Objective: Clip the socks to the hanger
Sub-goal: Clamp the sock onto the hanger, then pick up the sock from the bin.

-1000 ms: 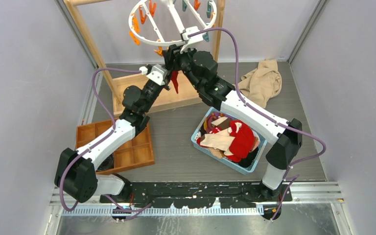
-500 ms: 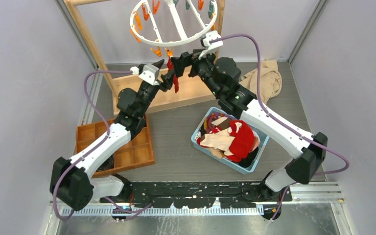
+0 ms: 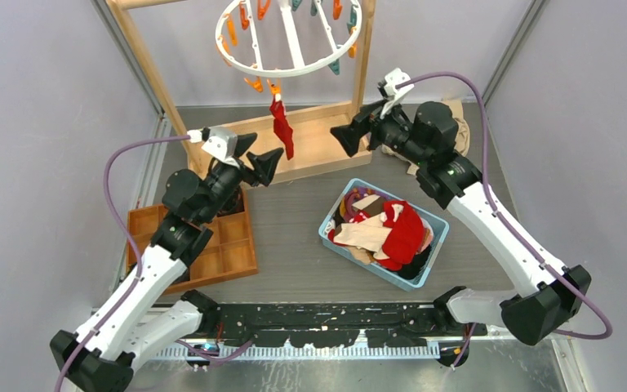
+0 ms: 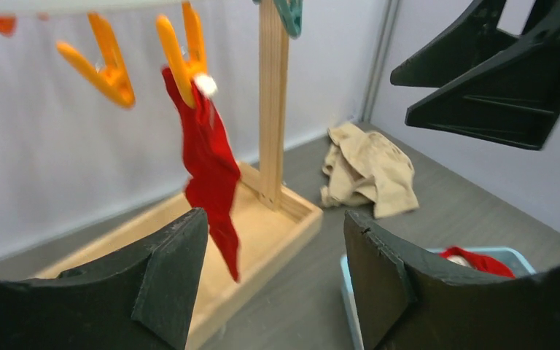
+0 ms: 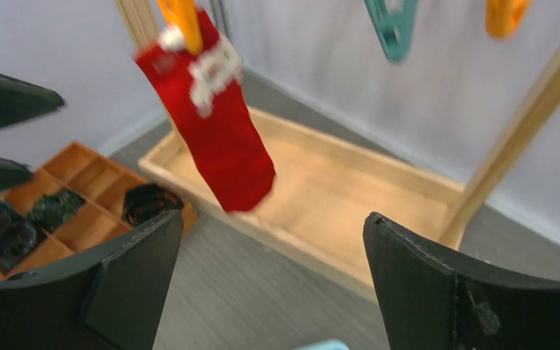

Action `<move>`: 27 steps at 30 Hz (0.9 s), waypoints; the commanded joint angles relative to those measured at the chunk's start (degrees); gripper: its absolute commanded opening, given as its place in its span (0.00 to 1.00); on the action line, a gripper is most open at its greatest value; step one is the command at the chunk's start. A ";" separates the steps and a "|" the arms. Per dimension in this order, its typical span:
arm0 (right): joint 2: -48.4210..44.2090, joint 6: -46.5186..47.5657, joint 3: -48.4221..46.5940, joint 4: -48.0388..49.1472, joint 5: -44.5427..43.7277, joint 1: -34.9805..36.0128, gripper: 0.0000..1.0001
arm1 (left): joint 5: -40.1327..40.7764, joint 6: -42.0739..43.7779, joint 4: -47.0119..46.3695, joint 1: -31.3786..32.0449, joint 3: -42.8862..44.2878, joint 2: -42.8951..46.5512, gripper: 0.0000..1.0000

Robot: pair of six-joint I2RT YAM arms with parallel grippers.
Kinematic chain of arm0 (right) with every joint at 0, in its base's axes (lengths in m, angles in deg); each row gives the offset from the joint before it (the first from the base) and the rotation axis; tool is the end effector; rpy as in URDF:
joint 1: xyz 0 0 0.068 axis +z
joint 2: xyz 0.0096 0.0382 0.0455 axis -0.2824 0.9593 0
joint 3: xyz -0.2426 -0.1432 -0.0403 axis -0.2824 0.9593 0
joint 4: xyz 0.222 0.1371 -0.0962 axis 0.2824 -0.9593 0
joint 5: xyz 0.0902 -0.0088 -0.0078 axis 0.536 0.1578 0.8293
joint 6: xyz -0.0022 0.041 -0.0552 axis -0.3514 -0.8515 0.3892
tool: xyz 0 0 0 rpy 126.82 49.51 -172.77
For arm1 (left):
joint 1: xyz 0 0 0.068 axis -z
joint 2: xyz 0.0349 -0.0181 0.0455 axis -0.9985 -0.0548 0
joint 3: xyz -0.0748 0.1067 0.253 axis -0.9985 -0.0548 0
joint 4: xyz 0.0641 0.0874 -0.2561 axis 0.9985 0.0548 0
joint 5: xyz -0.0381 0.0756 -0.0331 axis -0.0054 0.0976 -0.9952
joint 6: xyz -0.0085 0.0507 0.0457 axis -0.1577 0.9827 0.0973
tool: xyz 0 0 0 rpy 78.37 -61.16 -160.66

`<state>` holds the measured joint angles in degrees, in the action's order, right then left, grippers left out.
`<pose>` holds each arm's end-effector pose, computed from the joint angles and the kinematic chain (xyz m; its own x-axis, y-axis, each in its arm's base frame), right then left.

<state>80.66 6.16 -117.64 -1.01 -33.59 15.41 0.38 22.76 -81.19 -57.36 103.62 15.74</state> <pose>0.2683 0.1804 0.4555 0.0007 0.0483 -0.9988 -0.6962 0.7170 0.0342 0.2011 -0.1200 0.4129 0.1737 -0.1979 -0.9647 0.5891 0.8059 -0.0592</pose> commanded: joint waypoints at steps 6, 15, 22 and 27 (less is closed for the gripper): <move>-3.07 7.98 4.04 -19.31 23.67 -12.26 1.00 | -0.85 -18.65 19.35 -0.32 -4.70 6.54 0.71; -4.18 22.00 2.02 -45.05 24.30 -14.07 1.00 | 0.90 -29.46 18.79 -0.32 -11.29 9.28 0.71; -7.16 21.88 4.05 -56.11 17.80 -18.53 0.89 | 0.78 -29.77 19.55 -0.32 -13.54 13.43 0.71; -11.02 15.84 8.60 -59.62 9.29 -18.62 0.80 | 0.34 -38.43 17.61 -0.32 -18.07 17.12 0.68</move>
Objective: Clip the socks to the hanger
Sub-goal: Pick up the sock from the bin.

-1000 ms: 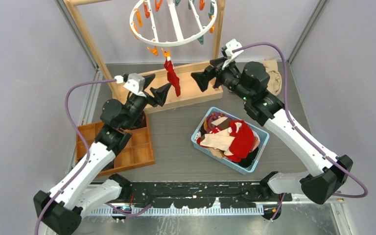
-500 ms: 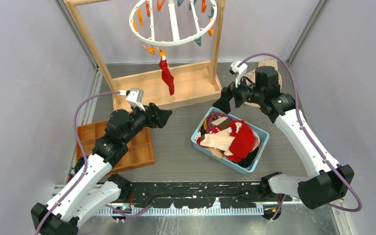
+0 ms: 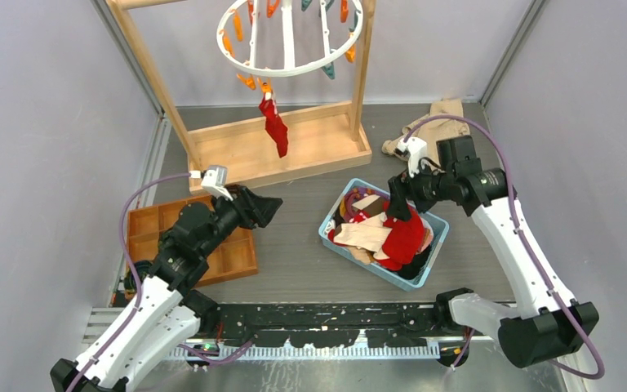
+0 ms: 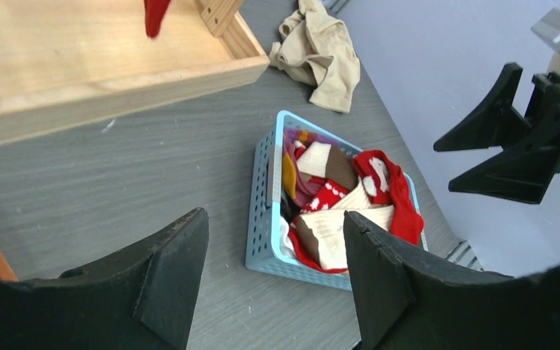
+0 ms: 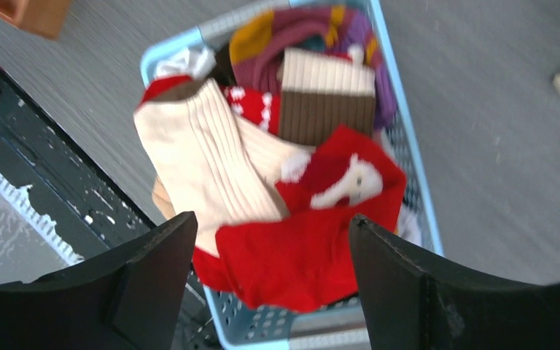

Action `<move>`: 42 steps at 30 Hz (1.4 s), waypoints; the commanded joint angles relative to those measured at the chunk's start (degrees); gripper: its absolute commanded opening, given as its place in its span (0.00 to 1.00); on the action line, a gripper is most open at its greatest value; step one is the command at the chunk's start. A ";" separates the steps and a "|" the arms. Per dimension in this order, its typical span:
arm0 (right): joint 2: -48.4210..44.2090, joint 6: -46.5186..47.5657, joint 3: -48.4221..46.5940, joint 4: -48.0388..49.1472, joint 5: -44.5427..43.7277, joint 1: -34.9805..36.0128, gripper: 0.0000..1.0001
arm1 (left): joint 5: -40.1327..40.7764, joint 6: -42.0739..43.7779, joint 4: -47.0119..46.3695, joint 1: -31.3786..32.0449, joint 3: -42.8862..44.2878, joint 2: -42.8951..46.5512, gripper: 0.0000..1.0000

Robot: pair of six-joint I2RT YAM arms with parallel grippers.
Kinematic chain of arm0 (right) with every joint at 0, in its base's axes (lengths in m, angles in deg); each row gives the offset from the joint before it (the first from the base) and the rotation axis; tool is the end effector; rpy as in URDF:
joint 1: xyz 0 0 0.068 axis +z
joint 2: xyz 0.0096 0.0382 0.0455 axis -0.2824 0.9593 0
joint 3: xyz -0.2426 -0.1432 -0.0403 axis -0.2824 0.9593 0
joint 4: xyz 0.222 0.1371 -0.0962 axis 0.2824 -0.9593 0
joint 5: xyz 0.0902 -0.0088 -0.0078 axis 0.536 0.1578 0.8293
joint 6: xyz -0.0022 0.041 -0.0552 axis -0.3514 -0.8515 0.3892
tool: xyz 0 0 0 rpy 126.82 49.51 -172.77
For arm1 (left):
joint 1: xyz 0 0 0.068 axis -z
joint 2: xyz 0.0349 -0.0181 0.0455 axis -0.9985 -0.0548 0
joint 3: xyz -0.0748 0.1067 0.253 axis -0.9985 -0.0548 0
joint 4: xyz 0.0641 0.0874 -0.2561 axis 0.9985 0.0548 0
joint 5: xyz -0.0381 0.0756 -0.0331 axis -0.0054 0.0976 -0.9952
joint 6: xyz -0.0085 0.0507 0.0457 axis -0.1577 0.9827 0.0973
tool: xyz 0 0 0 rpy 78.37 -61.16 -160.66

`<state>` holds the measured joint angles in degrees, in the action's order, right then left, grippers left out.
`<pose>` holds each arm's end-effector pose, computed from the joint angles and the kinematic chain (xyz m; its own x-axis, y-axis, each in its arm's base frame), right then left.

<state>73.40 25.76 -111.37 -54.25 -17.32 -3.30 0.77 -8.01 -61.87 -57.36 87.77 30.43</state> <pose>0.2272 0.0802 0.3483 -0.5683 -0.3992 -0.7195 -0.6961 0.6996 0.1617 0.1633 -0.0982 0.3104 -0.4005 -0.4422 -0.8025 0.4122 0.6952 -0.5888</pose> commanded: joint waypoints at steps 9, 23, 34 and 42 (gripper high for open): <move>-2.66 -22.61 6.44 1.41 -17.21 0.14 0.78 | 2.16 -15.58 0.92 -0.32 -5.89 10.35 0.69; 0.03 -26.56 12.83 7.63 -21.68 -0.01 0.50 | 3.57 -26.96 4.56 -0.32 -7.96 13.29 0.63; -6.19 -25.93 11.68 5.96 -20.25 -1.76 0.06 | 0.01 -26.78 1.44 -0.32 -7.03 10.81 0.58; 0.34 -29.18 10.02 8.10 -18.28 -2.02 0.54 | -1.55 -26.07 0.67 -0.32 -6.62 9.58 0.61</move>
<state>69.75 -1.34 -99.74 -48.52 -36.34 -5.05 0.71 -34.83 -58.04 -57.36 78.63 40.09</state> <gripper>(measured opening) 0.490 0.600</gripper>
